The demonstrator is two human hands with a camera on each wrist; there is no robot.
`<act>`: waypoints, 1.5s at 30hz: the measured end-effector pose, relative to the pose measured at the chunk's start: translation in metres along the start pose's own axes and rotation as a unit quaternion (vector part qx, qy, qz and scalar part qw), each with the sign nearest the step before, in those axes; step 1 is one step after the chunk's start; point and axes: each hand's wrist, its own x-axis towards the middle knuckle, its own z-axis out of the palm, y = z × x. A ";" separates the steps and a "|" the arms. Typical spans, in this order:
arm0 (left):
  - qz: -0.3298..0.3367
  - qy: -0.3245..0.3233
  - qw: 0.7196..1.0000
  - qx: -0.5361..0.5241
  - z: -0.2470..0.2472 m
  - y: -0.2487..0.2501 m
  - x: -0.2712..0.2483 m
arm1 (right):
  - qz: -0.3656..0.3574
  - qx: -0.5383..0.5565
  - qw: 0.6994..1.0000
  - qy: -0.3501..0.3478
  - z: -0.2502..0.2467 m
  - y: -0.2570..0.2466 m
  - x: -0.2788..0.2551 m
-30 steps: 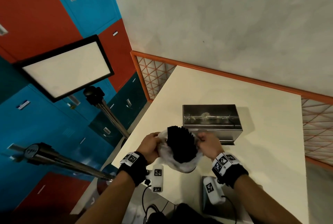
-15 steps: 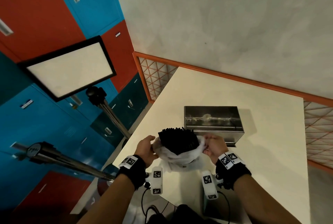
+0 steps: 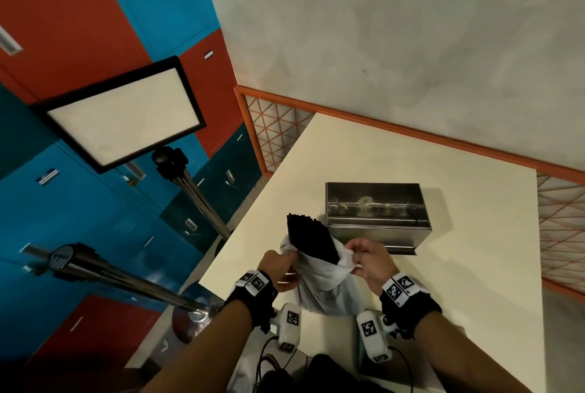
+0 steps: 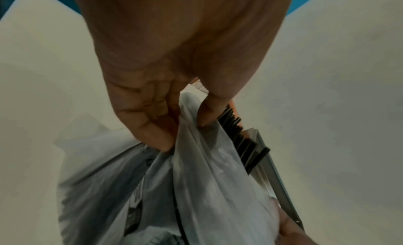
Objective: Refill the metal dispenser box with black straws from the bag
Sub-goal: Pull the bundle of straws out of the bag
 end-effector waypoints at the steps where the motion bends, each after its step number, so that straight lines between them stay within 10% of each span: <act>1: 0.008 0.000 1.000 -0.009 0.002 0.001 0.001 | -0.001 0.003 1.000 0.003 0.002 0.001 0.000; 11: 0.000 -0.021 0.969 -0.247 -0.012 0.005 0.010 | 0.057 0.203 0.977 0.008 -0.002 0.010 0.011; 17: 0.045 -0.146 0.955 -0.255 -0.009 0.005 -0.003 | 0.137 0.324 0.935 0.039 -0.006 0.017 0.025; 25: 0.074 0.008 0.997 -0.029 -0.021 0.015 0.008 | 0.138 0.262 0.955 -0.018 -0.003 0.018 0.024; 35: 0.109 0.009 0.994 -0.006 -0.013 0.028 0.010 | 0.040 0.119 0.991 -0.047 -0.006 0.023 0.028; 40: 0.097 -0.027 0.995 -0.021 -0.013 0.028 0.011 | 0.018 -0.126 0.989 -0.081 -0.005 0.013 0.009; 45: 0.074 -0.022 0.992 -0.101 -0.015 0.027 0.007 | 0.090 0.043 0.995 0.004 -0.014 0.013 0.015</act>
